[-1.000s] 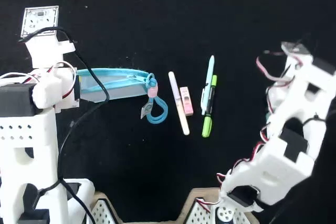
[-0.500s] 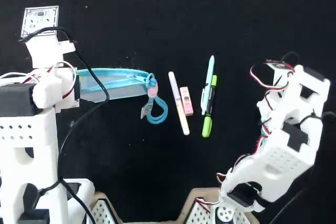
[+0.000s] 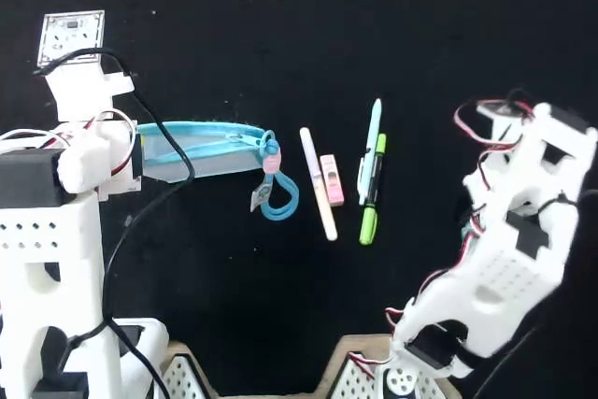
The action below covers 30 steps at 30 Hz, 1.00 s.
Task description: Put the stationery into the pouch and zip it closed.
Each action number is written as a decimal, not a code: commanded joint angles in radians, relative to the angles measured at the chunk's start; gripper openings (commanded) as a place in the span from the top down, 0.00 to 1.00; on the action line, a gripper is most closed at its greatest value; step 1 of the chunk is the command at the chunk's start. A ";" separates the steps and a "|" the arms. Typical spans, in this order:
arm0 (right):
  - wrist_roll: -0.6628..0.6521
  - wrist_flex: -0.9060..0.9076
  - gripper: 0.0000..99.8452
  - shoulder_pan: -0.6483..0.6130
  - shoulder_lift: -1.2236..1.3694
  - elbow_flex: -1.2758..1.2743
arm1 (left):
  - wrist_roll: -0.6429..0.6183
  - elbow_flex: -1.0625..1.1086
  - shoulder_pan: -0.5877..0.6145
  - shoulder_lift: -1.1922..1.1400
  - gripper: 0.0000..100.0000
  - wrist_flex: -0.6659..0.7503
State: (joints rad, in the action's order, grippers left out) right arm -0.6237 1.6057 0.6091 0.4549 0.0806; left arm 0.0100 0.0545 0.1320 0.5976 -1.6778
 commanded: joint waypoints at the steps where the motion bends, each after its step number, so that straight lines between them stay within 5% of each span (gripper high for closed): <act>1: -0.035 0.110 0.99 0.011 -0.277 0.004 | -0.003 0.019 0.002 -0.017 0.97 -0.005; 11: -0.040 0.150 0.99 -0.166 -0.949 -0.259 | -0.003 0.021 0.002 -0.017 0.97 -0.006; 22: 0.407 0.089 0.99 -0.913 -1.572 -0.200 | -0.002 0.021 0.002 -0.017 0.97 -0.008; 30: 0.535 -0.236 0.99 -1.217 -1.606 -0.202 | -0.002 0.022 0.002 -0.017 0.97 -0.009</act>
State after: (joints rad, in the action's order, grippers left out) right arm -0.1158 1.5198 -0.4879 -1.1454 -0.1665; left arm 0.0100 0.0560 0.1320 0.5976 -1.6778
